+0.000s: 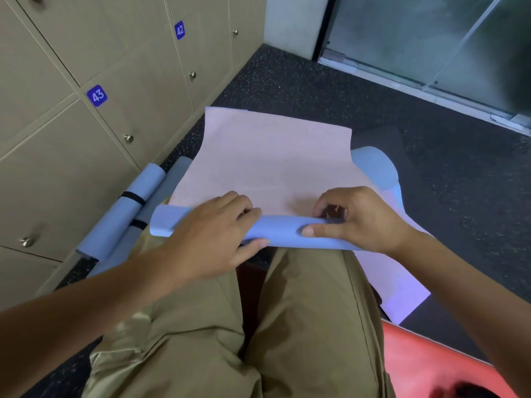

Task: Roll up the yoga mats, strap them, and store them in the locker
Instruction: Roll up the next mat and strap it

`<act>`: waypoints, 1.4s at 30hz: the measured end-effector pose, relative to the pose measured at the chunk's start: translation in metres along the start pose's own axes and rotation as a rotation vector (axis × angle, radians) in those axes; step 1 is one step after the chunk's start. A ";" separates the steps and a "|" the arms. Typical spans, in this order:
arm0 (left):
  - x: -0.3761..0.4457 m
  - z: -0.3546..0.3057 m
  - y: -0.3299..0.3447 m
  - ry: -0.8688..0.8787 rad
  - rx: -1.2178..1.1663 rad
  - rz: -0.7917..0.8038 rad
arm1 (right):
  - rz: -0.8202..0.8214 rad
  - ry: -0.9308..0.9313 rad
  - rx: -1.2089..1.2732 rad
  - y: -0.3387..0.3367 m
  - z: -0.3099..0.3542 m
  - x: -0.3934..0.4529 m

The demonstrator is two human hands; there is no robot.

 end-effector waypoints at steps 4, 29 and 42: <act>0.005 0.008 0.002 -0.082 0.006 0.021 | 0.083 0.101 0.203 0.007 -0.009 0.008; 0.031 0.014 0.015 -0.028 0.298 -0.114 | -0.187 0.190 -0.290 -0.001 -0.022 0.023; 0.064 0.045 0.024 -0.200 -0.010 0.267 | -0.549 0.030 -0.765 0.001 0.000 0.002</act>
Point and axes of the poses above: each hand's wrist, its own x-axis towards the middle knuckle, its own y-axis out of the palm, z = x × y, the point moved 9 cm from there along x, towards the middle knuckle, and after that the axes turned 10 degrees about -x, right-handed, at the moved point
